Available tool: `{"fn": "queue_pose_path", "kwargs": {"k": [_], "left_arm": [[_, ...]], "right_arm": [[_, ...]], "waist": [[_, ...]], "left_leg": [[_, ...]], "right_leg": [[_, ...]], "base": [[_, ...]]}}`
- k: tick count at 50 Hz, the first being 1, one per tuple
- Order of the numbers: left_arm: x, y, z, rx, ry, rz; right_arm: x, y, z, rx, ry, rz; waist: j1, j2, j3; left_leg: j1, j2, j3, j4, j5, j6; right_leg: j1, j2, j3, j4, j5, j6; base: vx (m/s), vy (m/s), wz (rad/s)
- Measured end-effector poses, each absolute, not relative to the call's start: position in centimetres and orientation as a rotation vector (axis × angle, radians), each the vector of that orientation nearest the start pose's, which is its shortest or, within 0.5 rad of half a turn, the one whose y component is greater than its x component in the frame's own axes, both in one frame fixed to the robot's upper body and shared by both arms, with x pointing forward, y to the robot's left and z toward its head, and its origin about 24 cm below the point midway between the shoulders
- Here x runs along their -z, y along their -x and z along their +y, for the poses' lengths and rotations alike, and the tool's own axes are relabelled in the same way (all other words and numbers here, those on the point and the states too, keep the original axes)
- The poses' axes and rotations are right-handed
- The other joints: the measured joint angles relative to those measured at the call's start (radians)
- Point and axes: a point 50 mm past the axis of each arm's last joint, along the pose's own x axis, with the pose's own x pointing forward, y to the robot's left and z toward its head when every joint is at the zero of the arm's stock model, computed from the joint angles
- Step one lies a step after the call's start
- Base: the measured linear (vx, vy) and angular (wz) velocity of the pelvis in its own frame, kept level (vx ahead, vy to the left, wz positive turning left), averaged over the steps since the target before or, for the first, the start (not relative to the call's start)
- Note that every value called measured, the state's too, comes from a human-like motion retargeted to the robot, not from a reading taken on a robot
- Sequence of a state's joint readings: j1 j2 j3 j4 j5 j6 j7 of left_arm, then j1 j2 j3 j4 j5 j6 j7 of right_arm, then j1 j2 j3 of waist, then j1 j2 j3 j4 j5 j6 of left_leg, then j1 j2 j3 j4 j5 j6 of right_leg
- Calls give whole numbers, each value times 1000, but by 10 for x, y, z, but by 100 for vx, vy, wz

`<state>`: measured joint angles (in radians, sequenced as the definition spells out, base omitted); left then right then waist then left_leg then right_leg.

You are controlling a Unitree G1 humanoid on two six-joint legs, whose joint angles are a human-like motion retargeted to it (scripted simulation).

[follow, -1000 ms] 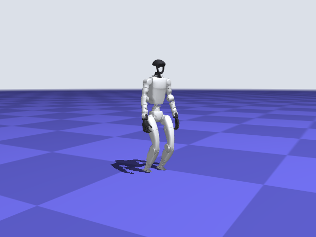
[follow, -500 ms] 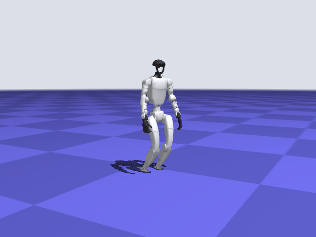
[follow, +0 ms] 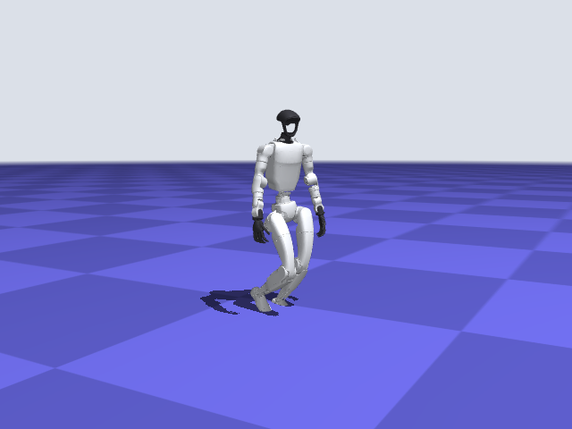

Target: Walk

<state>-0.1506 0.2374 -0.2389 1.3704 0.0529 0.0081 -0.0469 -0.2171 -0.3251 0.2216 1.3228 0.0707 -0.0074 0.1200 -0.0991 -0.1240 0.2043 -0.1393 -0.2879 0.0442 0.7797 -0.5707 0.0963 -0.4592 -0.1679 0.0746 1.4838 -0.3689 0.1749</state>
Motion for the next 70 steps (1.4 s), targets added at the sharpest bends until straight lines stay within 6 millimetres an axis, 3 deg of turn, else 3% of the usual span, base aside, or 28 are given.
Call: {"fn": "queue_pose_path", "kwargs": {"k": [7, 15, 20, 23, 25, 27, 30, 33, 37, 43, 48, 50, 55, 58, 63, 66, 70], "left_arm": [[148, -142, 238, 50, -441, 1170], [138, -165, 238, 42, -469, 1058], [143, -155, 234, 67, -468, 1076], [147, -141, 236, 76, -462, 1117], [151, -131, 235, 81, -460, 1149], [151, -130, 237, 88, -458, 1160], [151, -131, 236, 97, -453, 1169], [152, -130, 236, 99, -442, 1174], [154, -123, 234, 106, -418, 1194], [160, -108, 229, 130, -414, 1233], [164, -91, 228, 137, -408, 1286], [166, -84, 229, 135, -395, 1319], [167, -75, 230, 141, -371, 1363], [166, -82, 232, 144, -394, 1348], [160, -104, 233, 129, -435, 1279], [152, -131, 234, 92, -441, 1193], [138, -167, 235, 54, -445, 1067]], "right_arm": [[140, -153, -249, -53, 284, 1146], [146, -146, -239, -40, 236, 1157], [150, -137, -235, -34, 222, 1171], [150, -135, -235, -21, 225, 1169], [150, -135, -235, -11, 229, 1161], [146, -143, -241, 8, 240, 1131], [140, -154, -247, 25, 269, 1093], [136, -163, -247, 16, 291, 1061], [131, -173, -244, -9, 300, 1024], [129, -180, -241, -57, 333, 1010], [134, -174, -235, -88, 347, 1046], [138, -168, -232, -105, 341, 1078], [144, -161, -220, -179, 303, 1128], [142, -166, -216, -201, 294, 1114], [142, -168, -211, -201, 283, 1089], [140, -173, -211, -184, 276, 1066], [142, -167, -211, -158, 252, 1075]], "waist": [[-51, -7, 0], [-62, 38, -23], [-64, 59, -30], [-50, 128, -31], [-26, 152, -23], [3, 210, -33], [47, 216, -46], [85, 188, -59], [117, 144, -64], [104, 62, -101], [93, 0, -123], [88, -43, -128], [39, -135, -130], [-1, -154, -122], [-64, -156, -106], [-85, -127, -79], [-100, -108, -52]], "left_leg": [[101, -4, -39, -151, 40, -18], [172, 98, -51, -171, 9, -61], [152, 170, -7, 19, 13, -113], [99, 249, -68, 236, 53, -206], [36, 246, -119, 401, 39, -271], [-76, 309, -145, 593, 127, -340], [-236, 356, -129, 780, 171, -331], [-384, 384, -108, 809, 96, -263], [-517, 369, -89, 619, 32, -206], [-586, 216, -89, 124, 99, -183], [-576, 129, -51, 82, 145, -142], [-532, 80, -27, 76, 168, -118], [-396, -33, 22, 9, 144, -38], [-272, -72, 20, -93, 142, -16], [-86, -110, -1, -190, 120, -18], [102, -87, -47, -374, 141, -30], [268, -62, -85, -495, 135, -40]], "right_leg": [[-157, -31, -17, -50, -11, -47], [-182, 121, -63, -471, 35, -11], [-122, 171, -110, -485, 19, -45], [-52, 283, -150, -532, -8, -91], [-32, 343, -149, -510, -44, -122], [-1, 430, -160, -580, -53, -156], [16, 467, -140, -589, -98, -177], [44, 455, -113, -576, -151, -183], [120, 420, -65, -590, -221, -188], [200, 316, -11, -619, -319, -178], [226, 228, -17, -478, -389, -174], [237, 168, -10, -389, -359, -149], [128, -19, -5, -24, 63, -45], [22, -100, 6, 135, 177, -57], [-128, -189, 9, 196, 77, -114], [-178, -166, -10, 68, 35, -114], [-204, -122, -28, -168, 16, -71]], "base": [[21, 2, 16], [28, -7, -16], [32, -10, -25], [34, -10, -55], [31, -5, -83], [35, -2, -84], [37, -2, -67], [43, -4, -47], [52, -2, -34], [59, 3, -5], [60, 7, -22], [58, 9, -25], [51, 10, -13], [49, 10, -19], [48, 6, -21], [50, 1, -27], [48, -3, -10]]}}
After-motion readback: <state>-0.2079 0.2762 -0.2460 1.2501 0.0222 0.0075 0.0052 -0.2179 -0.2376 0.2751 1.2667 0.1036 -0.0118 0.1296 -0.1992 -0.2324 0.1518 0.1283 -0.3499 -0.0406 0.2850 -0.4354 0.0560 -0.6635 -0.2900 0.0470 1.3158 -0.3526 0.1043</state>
